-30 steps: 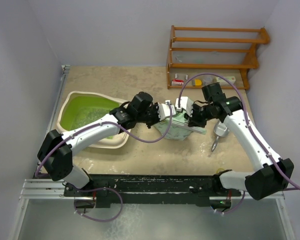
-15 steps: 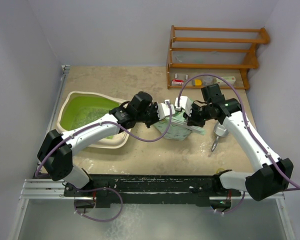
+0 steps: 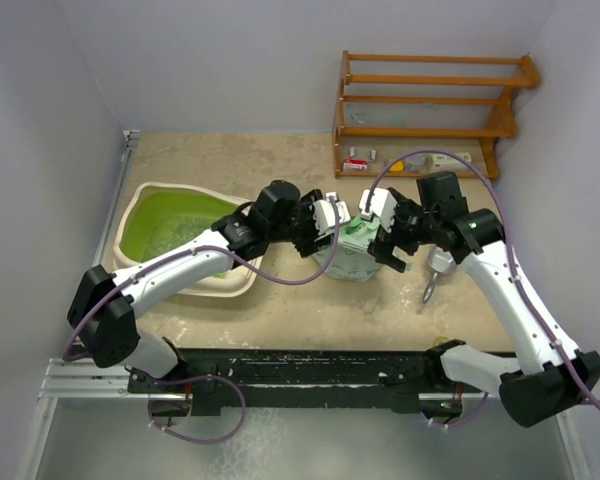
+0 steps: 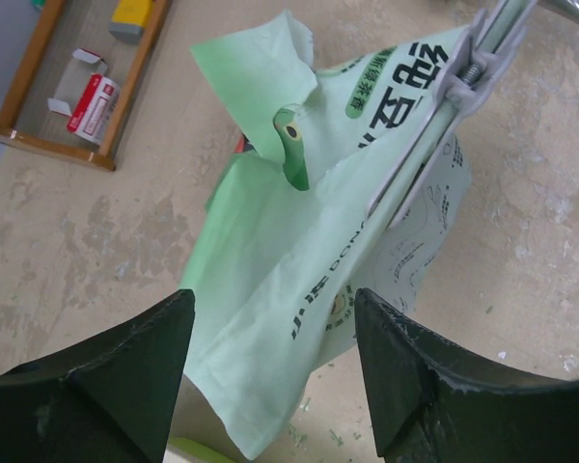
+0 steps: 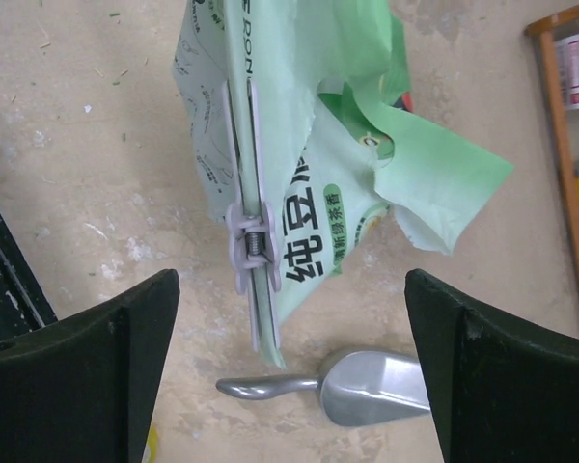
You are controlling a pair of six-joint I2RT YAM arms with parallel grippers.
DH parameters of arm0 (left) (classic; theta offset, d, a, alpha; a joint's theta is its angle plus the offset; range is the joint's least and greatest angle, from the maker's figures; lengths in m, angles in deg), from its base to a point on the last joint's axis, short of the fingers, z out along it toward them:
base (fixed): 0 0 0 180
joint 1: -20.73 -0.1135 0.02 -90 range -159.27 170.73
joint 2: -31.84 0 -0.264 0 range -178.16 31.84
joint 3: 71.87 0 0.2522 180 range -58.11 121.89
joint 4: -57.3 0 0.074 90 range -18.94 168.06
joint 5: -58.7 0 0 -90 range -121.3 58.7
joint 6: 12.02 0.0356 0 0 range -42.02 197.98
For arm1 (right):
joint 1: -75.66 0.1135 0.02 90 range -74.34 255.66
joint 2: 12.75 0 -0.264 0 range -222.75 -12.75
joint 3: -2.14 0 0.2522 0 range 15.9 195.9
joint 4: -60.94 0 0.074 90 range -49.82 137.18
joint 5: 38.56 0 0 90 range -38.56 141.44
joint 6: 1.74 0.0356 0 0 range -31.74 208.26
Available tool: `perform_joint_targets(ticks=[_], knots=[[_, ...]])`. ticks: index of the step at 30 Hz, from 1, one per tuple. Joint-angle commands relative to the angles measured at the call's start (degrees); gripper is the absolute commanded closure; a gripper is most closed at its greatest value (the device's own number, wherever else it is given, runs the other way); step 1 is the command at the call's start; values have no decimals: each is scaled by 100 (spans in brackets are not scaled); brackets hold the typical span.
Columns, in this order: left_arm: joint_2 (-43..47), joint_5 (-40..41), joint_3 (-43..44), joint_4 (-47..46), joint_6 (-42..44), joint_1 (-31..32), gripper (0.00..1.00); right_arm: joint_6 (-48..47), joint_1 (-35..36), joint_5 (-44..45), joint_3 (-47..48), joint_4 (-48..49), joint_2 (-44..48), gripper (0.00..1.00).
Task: Fill the litter box with clean litter
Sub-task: Clamp the cat litter bag at the center of the board, then reset both arms
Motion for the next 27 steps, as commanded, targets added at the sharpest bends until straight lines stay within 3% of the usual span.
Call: perform_joint_targets(ticks=[1, 6, 11, 14, 18, 21, 24, 27], knots=[[348, 282, 185, -388, -131, 0, 33, 493, 29, 205, 572, -183, 398, 0], [671, 641, 131, -573, -412, -67, 27, 1155, 25, 1118, 844, -103, 791, 0], [1115, 1705, 77, -1004, -1269, -242, 24, 1823, -400, 2362, 621, 656, 1153, 0], [1346, 2480, 269, -1073, -2126, -560, 22, 2481, -1518, 1802, 817, 873, 974, 0], [1496, 2605, 499, -820, -2999, -1505, 19, 3015, -3049, 850, 1222, 1052, 172, 0], [1508, 2361, 751, -312, -3366, -2610, 18, 3319, -3984, 87, 1644, 941, -713, 0], [1595, 1415, 744, -68, -3945, -3899, 18, 3525, -4677, -589, 1818, 850, -1279, 0], [1749, 1178, 494, 132, -4055, -4278, 19, 3609, -4769, -692, 1462, 1164, -1120, 0]])
